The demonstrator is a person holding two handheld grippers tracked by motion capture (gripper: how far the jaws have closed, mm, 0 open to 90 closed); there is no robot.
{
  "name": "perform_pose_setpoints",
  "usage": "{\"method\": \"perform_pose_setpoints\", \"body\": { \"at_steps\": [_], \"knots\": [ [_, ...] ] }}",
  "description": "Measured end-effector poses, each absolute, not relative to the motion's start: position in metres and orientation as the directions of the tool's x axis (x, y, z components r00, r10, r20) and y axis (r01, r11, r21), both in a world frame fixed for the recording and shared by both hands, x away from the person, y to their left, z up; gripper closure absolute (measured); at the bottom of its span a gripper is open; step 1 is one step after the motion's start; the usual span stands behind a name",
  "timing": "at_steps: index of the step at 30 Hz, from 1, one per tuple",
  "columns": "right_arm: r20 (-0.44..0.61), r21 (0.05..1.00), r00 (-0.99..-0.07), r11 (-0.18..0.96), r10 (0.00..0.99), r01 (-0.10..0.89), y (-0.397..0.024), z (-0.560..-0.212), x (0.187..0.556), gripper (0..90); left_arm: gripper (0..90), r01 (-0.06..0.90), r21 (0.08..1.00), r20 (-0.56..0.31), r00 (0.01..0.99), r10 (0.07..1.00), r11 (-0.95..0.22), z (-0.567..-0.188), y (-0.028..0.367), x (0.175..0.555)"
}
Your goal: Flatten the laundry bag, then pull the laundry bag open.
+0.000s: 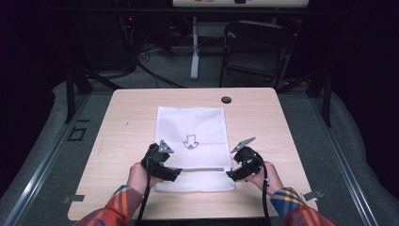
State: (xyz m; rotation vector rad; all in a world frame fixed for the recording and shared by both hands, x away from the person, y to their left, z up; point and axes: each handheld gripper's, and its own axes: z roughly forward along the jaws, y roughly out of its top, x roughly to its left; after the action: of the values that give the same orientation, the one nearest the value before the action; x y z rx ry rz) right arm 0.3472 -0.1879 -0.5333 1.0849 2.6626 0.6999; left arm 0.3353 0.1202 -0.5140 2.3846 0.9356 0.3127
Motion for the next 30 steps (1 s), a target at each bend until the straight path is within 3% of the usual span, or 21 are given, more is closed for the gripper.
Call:
{"method": "perform_pose_setpoints", "body": {
  "at_steps": [8,19,30],
  "knots": [
    [0.008,0.493,-0.719,0.623,0.695,0.608,-0.187,-0.534,0.347,29.4,16.3,0.529,0.582,0.008,0.756,0.654,-0.618,-0.516,0.099,0.34],
    [-0.006,0.493,-0.754,0.658,0.656,0.569,-0.18,-0.534,0.347,65.3,30.7,0.473,0.586,-0.017,0.819,0.574,-0.658,-0.526,0.061,0.343],
    [-0.009,0.498,-0.755,0.658,0.655,0.565,-0.174,-0.539,0.35,85.9,41.7,0.437,0.582,-0.03,0.854,0.519,-0.685,-0.537,0.03,0.348]
  ]
}}
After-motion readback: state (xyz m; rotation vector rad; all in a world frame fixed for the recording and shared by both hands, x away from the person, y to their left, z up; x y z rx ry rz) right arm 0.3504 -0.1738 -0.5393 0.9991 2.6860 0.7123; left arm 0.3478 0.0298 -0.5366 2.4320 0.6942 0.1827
